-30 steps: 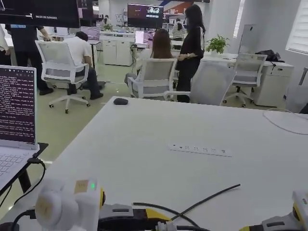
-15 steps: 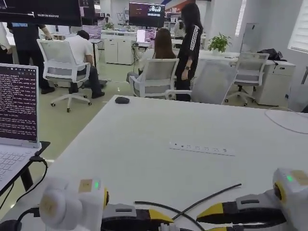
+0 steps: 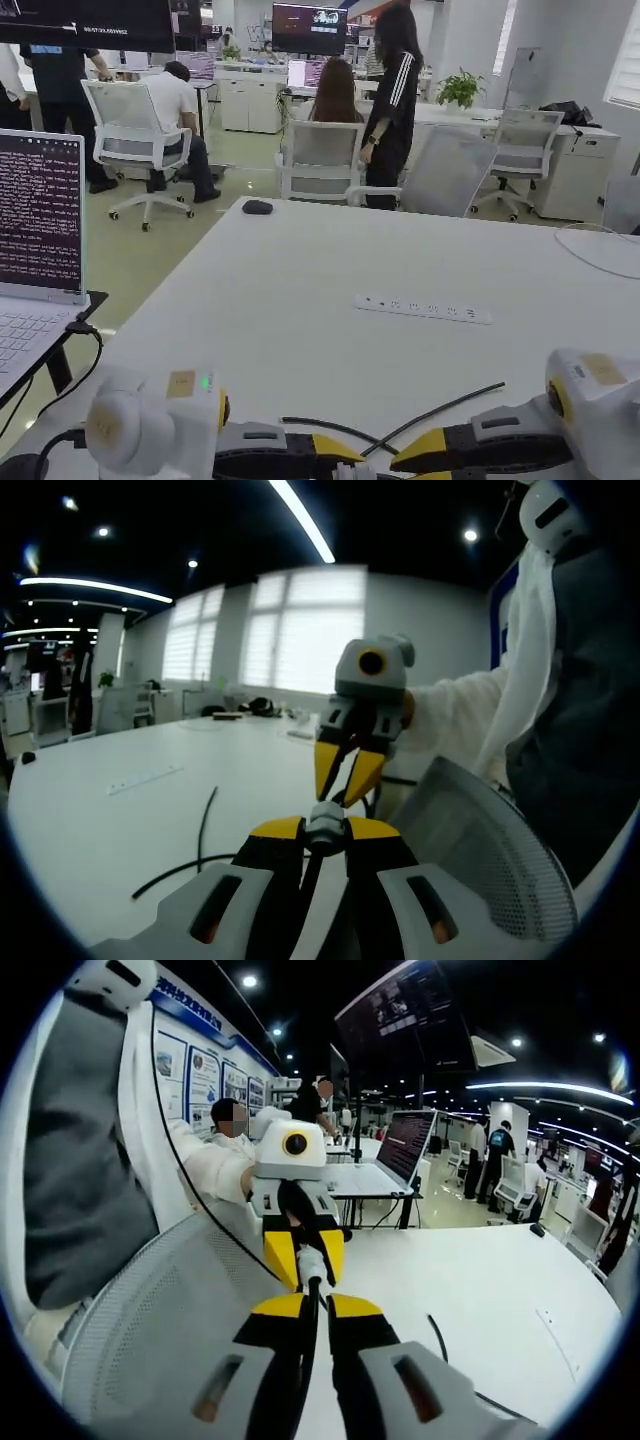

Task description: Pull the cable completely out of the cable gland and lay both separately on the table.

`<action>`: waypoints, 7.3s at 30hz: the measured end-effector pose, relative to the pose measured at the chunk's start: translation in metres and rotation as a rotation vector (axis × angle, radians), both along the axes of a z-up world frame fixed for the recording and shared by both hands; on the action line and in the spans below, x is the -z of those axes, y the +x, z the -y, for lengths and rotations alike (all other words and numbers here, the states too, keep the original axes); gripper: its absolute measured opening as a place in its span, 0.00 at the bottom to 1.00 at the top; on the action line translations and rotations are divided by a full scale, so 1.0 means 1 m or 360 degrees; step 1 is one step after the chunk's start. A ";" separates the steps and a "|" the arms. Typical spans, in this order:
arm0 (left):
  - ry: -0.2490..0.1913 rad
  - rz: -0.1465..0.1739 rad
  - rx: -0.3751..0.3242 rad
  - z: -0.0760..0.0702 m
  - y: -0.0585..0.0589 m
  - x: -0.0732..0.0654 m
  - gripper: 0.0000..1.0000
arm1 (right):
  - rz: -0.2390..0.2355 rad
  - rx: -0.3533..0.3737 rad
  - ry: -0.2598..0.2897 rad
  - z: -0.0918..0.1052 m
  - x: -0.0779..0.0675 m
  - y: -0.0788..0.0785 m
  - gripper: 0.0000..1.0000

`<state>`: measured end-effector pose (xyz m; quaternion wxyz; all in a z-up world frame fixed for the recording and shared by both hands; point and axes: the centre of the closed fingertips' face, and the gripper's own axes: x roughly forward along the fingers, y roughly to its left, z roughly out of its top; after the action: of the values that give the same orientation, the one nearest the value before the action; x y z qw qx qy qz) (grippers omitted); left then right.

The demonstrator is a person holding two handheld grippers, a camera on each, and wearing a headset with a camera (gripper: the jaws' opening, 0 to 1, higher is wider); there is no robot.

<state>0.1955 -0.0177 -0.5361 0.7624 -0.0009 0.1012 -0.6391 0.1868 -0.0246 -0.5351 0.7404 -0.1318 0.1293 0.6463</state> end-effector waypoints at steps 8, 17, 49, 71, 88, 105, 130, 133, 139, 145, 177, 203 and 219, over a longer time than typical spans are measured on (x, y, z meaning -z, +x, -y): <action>0.0004 -0.0001 -0.0015 -0.001 0.002 0.001 0.16 | 0.0040 -0.0017 -0.0017 0.002 0.001 0.000 0.03; -0.0014 -0.0007 -0.0061 -0.005 0.008 -0.001 0.16 | 0.0035 0.0065 -0.0064 0.029 0.008 0.010 0.03; 0.0004 -0.0037 -0.0073 -0.005 0.008 0.002 0.16 | -0.0061 0.0325 -0.0264 0.092 0.042 0.012 0.03; 0.0020 -0.0022 -0.0019 -0.003 0.000 0.003 0.16 | 0.0043 0.0104 -0.0090 -0.002 0.000 -0.001 0.14; 0.0001 -0.0084 0.0019 0.000 -0.004 0.005 0.16 | 0.0036 0.0168 -0.0027 -0.005 0.001 -0.004 0.03; 0.0052 -0.0135 -0.0038 -0.005 0.005 0.015 0.16 | 0.0014 0.0271 -0.0118 0.038 0.023 -0.001 0.02; 0.0064 -0.0217 -0.0093 -0.010 0.012 0.021 0.16 | -0.0122 0.0489 -0.0190 0.096 0.064 0.002 0.02; 0.0069 -0.0218 -0.0095 -0.010 0.012 0.021 0.16 | -0.0157 0.0496 -0.0174 0.095 0.066 0.002 0.02; 0.0050 -0.0225 -0.0115 -0.012 0.013 0.019 0.16 | -0.0186 0.0507 -0.0150 0.095 0.059 0.002 0.03; 0.0016 -0.0228 -0.0123 -0.012 0.013 0.015 0.16 | -0.0170 0.0482 -0.0079 0.089 0.036 0.008 0.12; 0.0028 -0.0188 -0.0036 -0.006 0.004 0.013 0.16 | -0.0038 0.0087 -0.0052 -0.013 0.012 0.004 0.03; 0.0057 -0.0182 -0.0053 -0.007 0.007 0.017 0.16 | -0.0053 0.0187 -0.0177 0.039 0.027 0.001 0.02; 0.0032 -0.0213 -0.0078 -0.008 0.010 0.017 0.16 | -0.0128 0.0366 -0.0305 0.087 0.053 0.002 0.02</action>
<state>0.2052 -0.0100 -0.5526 0.7694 -0.0384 0.1582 -0.6176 0.1883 -0.1119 -0.5878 0.7877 -0.1603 0.2341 0.5468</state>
